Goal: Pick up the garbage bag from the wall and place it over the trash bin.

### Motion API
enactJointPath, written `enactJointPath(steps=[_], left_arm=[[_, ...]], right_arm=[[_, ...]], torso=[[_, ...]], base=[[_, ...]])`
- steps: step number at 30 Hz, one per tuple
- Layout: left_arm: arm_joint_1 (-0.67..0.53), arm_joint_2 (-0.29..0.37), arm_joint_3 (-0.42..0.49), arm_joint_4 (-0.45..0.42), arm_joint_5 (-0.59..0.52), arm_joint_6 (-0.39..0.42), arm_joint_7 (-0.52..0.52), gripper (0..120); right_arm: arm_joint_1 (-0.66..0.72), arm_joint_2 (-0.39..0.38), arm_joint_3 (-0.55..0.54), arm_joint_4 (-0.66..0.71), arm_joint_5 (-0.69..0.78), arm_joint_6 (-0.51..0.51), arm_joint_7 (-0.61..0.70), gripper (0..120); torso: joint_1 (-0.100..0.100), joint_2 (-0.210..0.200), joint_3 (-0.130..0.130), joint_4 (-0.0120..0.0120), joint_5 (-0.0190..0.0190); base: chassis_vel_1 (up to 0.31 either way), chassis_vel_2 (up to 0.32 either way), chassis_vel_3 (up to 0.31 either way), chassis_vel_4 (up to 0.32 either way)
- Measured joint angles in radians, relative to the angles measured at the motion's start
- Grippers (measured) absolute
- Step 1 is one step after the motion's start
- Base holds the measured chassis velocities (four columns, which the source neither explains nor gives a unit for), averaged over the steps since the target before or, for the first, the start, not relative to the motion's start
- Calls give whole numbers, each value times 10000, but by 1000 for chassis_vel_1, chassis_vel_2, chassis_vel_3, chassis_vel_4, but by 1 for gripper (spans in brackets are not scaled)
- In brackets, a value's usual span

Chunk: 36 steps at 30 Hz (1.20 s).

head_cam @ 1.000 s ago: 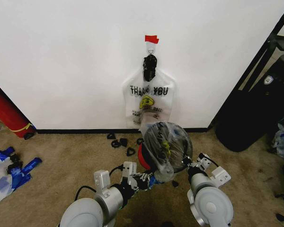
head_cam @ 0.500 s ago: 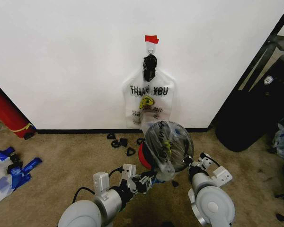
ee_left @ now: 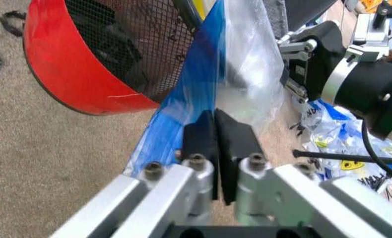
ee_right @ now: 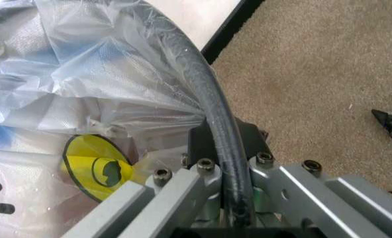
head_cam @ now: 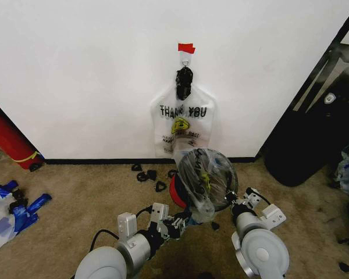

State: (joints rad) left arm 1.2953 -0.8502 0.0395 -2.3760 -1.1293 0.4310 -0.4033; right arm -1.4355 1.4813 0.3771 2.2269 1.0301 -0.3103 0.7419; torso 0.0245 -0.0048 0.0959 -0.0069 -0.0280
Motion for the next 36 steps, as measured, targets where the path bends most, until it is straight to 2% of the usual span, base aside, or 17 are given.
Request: enactJointPath(steps=[11,19,26,31,36], left_arm=[[92,-40,-124,11,-51,-304,-150,0],[468,389,-362,252,722,-717,-139,0],[398,120,-306,670,828,-582,-249,0],[138,-212,-114,1425,876,-467,-418,0],[23,-398,-61,1693,880,-460,-467,0]], right_arm=[[-47,67,18,17,-1,-7,23,0],[70,-135,245,22,287,5,92,0],[50,-153,270,221,445,-5,157,0],[-103,-2,171,523,533,-92,175,0],[-153,-10,168,612,590,-127,175,0]], torso=[[0,0,0,0,0],[0,0,0,1,0],[0,0,0,0,0],[0,0,0,0,0],[0,0,0,0,0]], base=[[0,0,0,0],[0,0,0,0],[0,0,0,0],[0,0,0,0],[0,0,0,0]])
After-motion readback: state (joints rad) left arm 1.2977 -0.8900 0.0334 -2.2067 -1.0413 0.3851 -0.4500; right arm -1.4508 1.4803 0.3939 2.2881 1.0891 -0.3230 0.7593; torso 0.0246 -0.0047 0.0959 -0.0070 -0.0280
